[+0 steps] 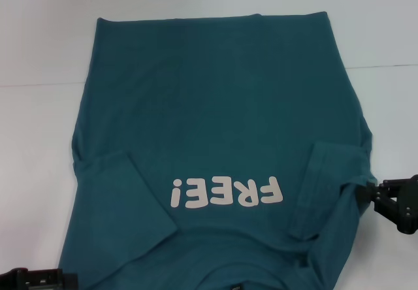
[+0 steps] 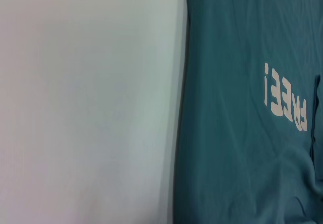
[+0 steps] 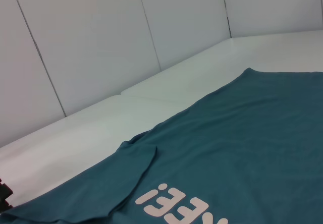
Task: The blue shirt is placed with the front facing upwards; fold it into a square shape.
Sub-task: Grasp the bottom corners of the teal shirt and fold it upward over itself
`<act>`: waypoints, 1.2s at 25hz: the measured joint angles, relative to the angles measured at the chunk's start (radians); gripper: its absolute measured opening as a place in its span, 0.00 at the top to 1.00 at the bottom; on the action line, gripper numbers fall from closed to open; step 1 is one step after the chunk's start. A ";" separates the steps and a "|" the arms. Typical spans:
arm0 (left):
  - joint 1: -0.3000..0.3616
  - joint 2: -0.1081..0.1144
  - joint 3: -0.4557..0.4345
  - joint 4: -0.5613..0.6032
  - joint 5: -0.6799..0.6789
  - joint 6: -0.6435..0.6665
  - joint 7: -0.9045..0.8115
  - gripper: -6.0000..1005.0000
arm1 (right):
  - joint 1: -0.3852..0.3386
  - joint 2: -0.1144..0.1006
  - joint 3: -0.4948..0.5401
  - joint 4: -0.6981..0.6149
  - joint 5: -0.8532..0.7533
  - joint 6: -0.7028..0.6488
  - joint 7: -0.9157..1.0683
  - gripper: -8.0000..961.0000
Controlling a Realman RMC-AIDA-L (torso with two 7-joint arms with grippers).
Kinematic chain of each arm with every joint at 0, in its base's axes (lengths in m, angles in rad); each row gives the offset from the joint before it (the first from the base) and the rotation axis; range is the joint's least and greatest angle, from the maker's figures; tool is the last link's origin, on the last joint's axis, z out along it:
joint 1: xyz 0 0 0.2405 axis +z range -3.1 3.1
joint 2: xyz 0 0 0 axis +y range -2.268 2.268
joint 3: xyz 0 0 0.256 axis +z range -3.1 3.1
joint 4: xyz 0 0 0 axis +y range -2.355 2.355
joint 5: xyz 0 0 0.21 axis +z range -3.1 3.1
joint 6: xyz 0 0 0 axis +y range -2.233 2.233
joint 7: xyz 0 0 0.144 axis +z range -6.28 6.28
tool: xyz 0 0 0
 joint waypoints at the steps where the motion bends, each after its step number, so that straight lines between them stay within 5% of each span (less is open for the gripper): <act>1: -0.002 0.000 0.000 0.000 0.000 -0.001 0.000 0.10 | 0.000 0.000 0.000 0.000 0.000 0.000 0.000 0.96; 12: -0.017 -0.006 0.003 0.000 0.022 -0.020 -0.018 0.10 | 0.006 -0.003 0.000 0.000 0.003 0.000 0.000 0.96; 18: -0.023 -0.012 0.013 -0.004 0.042 -0.049 -0.032 0.21 | 0.011 -0.002 0.000 0.000 0.005 0.000 0.000 0.96; 21: -0.024 -0.014 0.015 -0.009 0.047 -0.064 -0.035 0.43 | 0.011 -0.002 0.000 0.000 0.005 0.000 0.000 0.96; 30: -0.025 -0.016 0.028 -0.013 0.049 -0.078 -0.035 0.62 | 0.015 -0.004 0.000 0.008 0.006 0.003 0.000 0.96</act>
